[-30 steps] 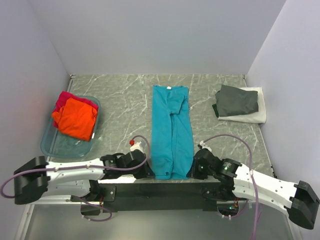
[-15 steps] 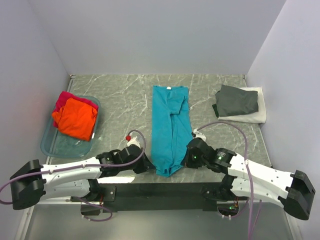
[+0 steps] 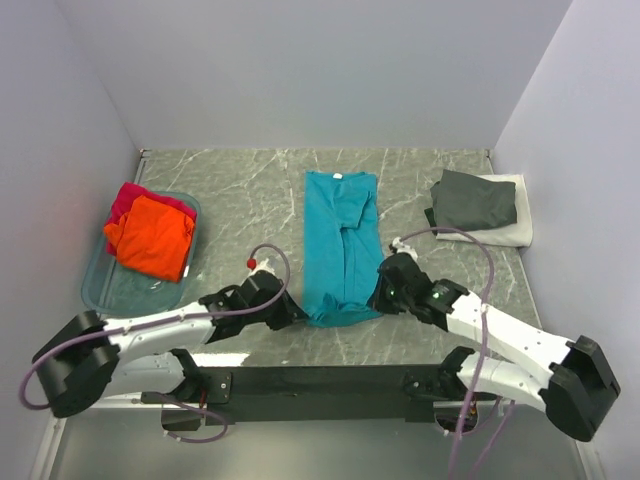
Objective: Fold and stack the t-shirts
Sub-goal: Fold the tshirt
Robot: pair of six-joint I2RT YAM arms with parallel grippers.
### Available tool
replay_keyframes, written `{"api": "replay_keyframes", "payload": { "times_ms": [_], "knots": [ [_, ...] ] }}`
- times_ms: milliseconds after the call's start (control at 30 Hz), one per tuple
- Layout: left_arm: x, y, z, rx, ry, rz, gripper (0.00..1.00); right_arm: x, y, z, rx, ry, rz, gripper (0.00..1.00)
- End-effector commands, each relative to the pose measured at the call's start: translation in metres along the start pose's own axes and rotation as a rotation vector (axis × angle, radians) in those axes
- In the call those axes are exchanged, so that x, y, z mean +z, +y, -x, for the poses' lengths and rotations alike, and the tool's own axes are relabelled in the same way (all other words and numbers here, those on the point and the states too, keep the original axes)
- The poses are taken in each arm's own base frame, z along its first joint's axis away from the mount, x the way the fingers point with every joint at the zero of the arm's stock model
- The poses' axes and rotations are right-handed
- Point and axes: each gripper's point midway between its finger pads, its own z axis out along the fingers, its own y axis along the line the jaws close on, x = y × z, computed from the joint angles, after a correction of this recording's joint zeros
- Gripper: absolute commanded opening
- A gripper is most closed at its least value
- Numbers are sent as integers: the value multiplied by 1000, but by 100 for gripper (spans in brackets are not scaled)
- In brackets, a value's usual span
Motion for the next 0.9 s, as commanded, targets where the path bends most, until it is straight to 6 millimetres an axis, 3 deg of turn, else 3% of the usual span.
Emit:
{"api": "replay_keyframes", "payload": {
  "times_ms": [0,67,100,133,167,233,300,500,867],
  "knots": [
    [9,-34,24,65,-27,-91,0,2,18,50,-44,-107,44,0],
    [19,-30,37,99,-43,-56,0,5,19,61,-75,-111,43,0],
    [20,-42,48,110,-60,-67,0,8,17,68,-74,-121,34,0],
    [25,-37,56,111,-65,-39,0,12,18,76,-91,-120,24,0],
    [25,-48,67,137,-85,-55,0,14,19,81,-95,-120,23,0],
    [30,-49,80,158,-96,-46,0,21,19,92,-103,-119,16,0],
    [31,-63,92,178,-106,-64,0,26,21,99,-110,-119,23,0],
    [49,-59,120,201,-103,-35,1,47,15,121,-120,-92,-2,0],
    [64,-60,171,237,-144,3,0,61,3,168,-124,-105,-27,0]
  ]
}}
